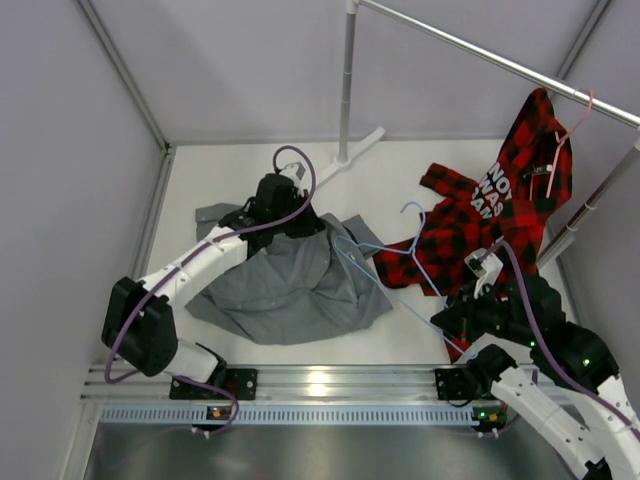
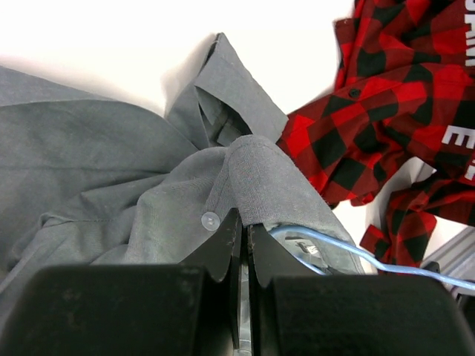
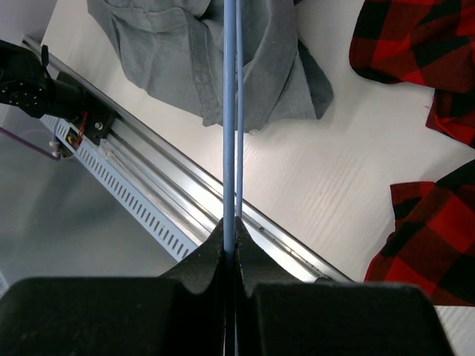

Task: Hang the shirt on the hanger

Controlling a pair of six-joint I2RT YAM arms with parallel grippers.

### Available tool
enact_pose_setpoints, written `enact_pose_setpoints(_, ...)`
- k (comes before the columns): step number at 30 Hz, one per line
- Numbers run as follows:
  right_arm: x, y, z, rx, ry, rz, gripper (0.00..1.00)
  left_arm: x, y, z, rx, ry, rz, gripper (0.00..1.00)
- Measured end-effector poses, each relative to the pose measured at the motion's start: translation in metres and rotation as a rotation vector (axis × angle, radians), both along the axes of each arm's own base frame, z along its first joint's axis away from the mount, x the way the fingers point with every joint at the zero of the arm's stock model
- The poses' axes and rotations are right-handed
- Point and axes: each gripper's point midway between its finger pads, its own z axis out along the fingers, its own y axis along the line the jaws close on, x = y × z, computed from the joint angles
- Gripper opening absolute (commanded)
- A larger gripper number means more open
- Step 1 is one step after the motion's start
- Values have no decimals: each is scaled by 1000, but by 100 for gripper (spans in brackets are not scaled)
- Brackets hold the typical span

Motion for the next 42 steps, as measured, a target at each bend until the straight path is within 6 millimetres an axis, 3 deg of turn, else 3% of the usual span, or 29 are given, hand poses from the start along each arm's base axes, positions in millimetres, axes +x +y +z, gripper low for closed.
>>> enact_pose_setpoints(4, 2, 9, -1, 31, 7, 22, 0, -9, -10, 2, -19, 11, -38, 0)
enact_pose_setpoints(9, 18, 32, -8, 96, 56, 37, 0, -44, -39, 20, -61, -8, -131, 0)
enact_pose_setpoints(12, 35, 43, -8, 113, 56, 26, 0, -80, -55, 47, -110, -56, -210, 0)
enact_pose_setpoints(16, 53, 60, 7, 189, -30, 59, 0, -134, -69, 95, -210, -137, -343, 0)
enact_pose_setpoints(21, 64, 83, 35, 389, -210, 130, 0, -169, -68, 132, -286, -191, -450, 0)
enact_pose_setpoints(25, 60, 81, 60, 531, -398, 140, 0, -178, -56, 158, -279, -247, -456, 0)
enact_pose_setpoints(28, 45, 81, 85, 634, -522, 213, 0, -175, -43, 178, -260, -301, -414, 0)
enact_pose_setpoints(31, 38, 87, 97, 668, -559, 286, 0, -169, -34, 190, -246, -338, -362, 0)
enact_pose_setpoints(34, 42, 98, 87, 635, -518, 324, 0, -163, -33, 185, -214, -324, -337, 0)
enact_pose_setpoints(38, 69, 102, 72, 541, -452, 206, 0, -162, -50, 170, -182, -276, -373, 0)
enact_pose_setpoints(42, 90, 92, 63, 481, -427, 11, 0, -185, -71, 167, -206, -251, -483, 0)
